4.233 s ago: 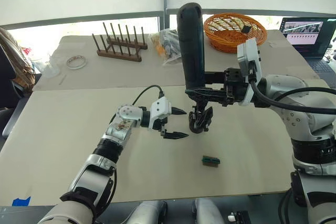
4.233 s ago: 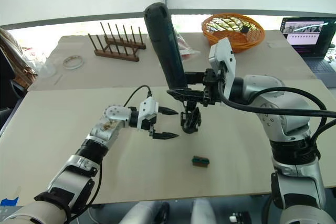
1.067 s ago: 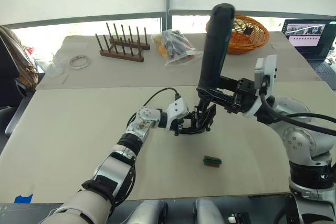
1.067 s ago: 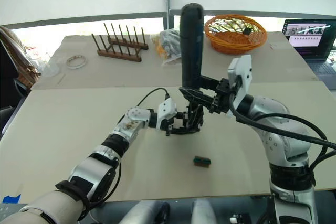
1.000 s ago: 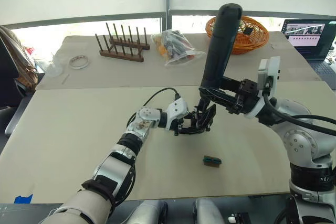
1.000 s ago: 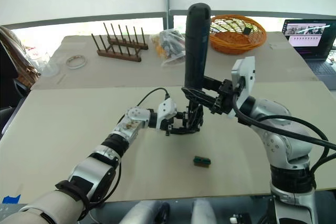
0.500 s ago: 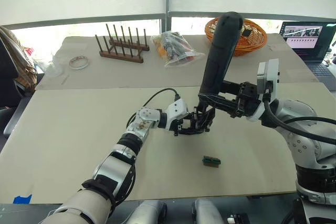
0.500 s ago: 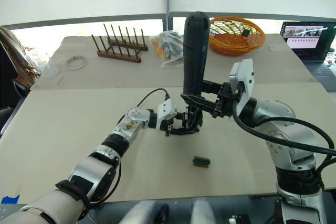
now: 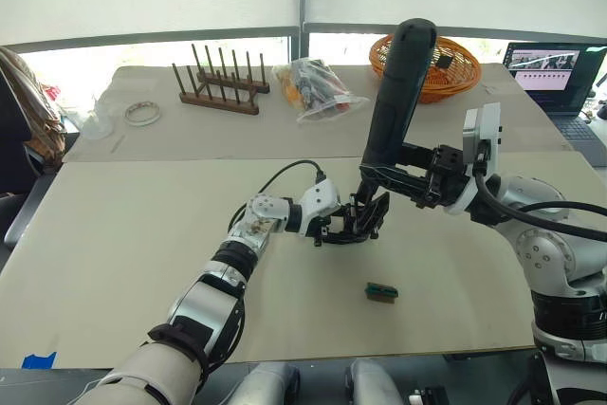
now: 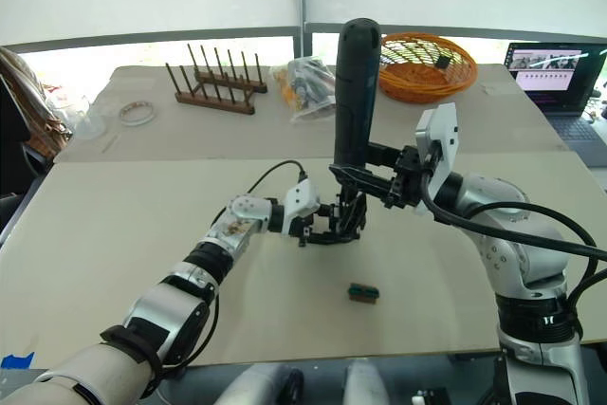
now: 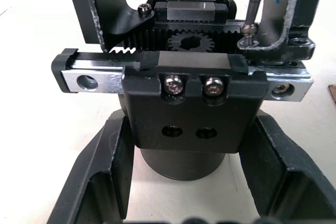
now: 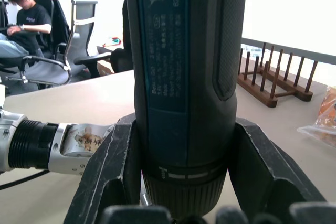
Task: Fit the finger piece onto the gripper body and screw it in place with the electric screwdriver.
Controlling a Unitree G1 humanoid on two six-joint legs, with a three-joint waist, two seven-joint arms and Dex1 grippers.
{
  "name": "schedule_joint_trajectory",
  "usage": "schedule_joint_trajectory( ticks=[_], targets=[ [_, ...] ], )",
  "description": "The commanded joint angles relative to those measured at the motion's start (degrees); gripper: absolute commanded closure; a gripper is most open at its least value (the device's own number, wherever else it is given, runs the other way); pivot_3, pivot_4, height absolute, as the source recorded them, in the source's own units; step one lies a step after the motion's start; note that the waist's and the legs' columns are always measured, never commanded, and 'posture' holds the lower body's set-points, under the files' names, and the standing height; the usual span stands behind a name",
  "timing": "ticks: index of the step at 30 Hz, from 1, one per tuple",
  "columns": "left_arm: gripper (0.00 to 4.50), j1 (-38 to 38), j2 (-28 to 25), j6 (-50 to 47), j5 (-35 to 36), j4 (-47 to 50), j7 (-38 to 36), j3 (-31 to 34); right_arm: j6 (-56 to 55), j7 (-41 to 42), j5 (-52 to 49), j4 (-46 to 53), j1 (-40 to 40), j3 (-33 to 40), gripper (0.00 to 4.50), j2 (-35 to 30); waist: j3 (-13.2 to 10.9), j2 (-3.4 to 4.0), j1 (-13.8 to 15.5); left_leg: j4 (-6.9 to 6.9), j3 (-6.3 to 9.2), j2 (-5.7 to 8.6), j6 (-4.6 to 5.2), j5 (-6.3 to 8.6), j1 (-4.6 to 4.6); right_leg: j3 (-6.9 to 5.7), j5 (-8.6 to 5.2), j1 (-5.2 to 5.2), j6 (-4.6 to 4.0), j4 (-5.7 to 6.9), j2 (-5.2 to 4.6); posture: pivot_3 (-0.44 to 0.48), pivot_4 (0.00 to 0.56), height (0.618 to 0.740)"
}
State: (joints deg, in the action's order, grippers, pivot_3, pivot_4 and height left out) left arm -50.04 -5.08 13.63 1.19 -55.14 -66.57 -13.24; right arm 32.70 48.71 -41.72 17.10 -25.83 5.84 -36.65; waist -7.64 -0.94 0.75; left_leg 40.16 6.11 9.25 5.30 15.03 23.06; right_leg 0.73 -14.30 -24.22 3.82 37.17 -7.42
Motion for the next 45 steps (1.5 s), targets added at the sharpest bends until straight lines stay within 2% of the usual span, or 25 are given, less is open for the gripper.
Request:
schedule_joint_trajectory(
  ticks=[1, 23, 33, 40, 45],
  targets=[
    [2.22, -2.08, 0.02, 0.13, 0.87, 0.97, 0.16, 1.48, 1.87, -0.05, 3.65, -3.35, 2.92, -3.26, 2.59, -0.68, 0.00, 0.00, 0.00, 0.00, 0.00, 0.00, 0.00, 0.00, 0.00, 0.00, 0.00, 0.00, 0.00, 0.00, 0.00, 0.000, 0.150, 0.740],
    [2.22, -1.65, 0.03, 0.28, 0.89, 1.82, -0.18, 1.27, -0.43, 0.49, 4.64, -3.81, 2.11, -4.84, 2.59, -0.70, 0.00, 0.00, 0.00, 0.00, 0.00, 0.00, 0.00, 0.00, 0.00, 0.01, 0.00, 0.00, 0.00, -0.01, 0.00, 0.000, 0.150, 0.740],
    [2.22, -1.60, 0.08, 0.34, 0.77, 1.86, -0.10, 1.17, 2.94, 0.17, 1.38, -6.55, -1.18, -1.17, 2.59, -1.78, 0.00, 0.00, 0.04, 0.00, 0.00, 0.00, 0.00, 0.00, 0.02, 0.01, 0.00, -0.01, 0.00, -0.02, -0.01, 0.000, 0.150, 0.740],
    [2.22, -1.62, 0.17, 0.27, 0.83, 1.98, 0.08, 1.26, 6.00, -1.90, -1.94, -1.66, -0.75, 0.12, 2.59, -1.04, 0.00, 0.00, 0.05, -0.01, 0.00, 0.00, 0.01, 0.01, 0.05, 0.05, 0.00, -0.03, 0.00, -0.03, -0.04, 0.000, 0.150, 0.740],
    [2.22, -1.93, 0.30, 0.31, 0.81, 1.67, 0.17, 1.36, 5.20, -2.88, -0.41, 2.61, 0.97, -1.52, 2.59, -0.84, 0.00, 0.00, 0.07, -0.02, 0.00, 0.00, 0.01, 0.01, 0.09, 0.04, 0.00, -0.06, 0.00, -0.03, -0.04, 0.000, 0.150, 0.740]
  ],
)
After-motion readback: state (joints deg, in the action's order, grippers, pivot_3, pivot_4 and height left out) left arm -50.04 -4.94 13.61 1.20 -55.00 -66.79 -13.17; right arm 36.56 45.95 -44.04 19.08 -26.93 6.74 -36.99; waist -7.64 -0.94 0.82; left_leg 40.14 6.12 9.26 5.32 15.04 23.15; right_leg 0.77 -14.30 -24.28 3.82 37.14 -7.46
